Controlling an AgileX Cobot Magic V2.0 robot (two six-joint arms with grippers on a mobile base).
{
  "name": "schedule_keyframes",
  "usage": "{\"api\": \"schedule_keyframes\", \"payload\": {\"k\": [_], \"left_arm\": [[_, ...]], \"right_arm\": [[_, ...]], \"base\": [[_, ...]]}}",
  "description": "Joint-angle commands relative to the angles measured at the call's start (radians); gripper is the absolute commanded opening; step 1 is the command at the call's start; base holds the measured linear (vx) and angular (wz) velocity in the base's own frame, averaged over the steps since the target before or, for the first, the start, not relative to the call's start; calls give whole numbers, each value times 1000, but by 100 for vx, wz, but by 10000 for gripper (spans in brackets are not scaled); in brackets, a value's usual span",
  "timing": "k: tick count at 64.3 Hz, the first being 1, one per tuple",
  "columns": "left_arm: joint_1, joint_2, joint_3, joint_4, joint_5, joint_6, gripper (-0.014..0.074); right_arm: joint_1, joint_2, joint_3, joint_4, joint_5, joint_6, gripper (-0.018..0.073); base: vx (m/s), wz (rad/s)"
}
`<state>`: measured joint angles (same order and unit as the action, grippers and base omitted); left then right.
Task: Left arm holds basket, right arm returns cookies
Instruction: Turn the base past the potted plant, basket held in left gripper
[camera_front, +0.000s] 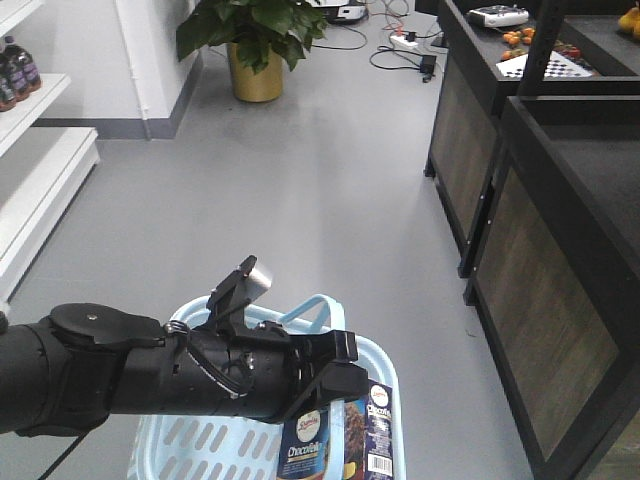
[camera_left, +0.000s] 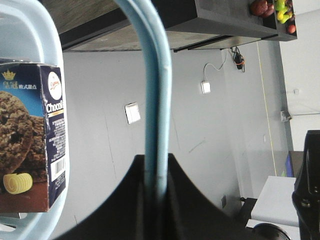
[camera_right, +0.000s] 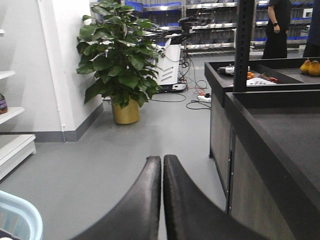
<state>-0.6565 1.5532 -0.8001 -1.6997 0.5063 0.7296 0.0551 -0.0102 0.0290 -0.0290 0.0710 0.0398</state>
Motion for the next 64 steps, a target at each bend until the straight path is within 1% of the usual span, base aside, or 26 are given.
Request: {"api": "schedule_keyframes", "payload": {"k": [1, 64], "left_arm": [[0, -42, -32, -76, 39, 8, -8], [0, -42, -32, -76, 41, 8, -8]], "right_arm": [[-5, -12, 2, -1, -77, -1, -8], [-5, -12, 2, -1, -77, -1, -8]], "base": [[18, -18], [25, -1]]}}
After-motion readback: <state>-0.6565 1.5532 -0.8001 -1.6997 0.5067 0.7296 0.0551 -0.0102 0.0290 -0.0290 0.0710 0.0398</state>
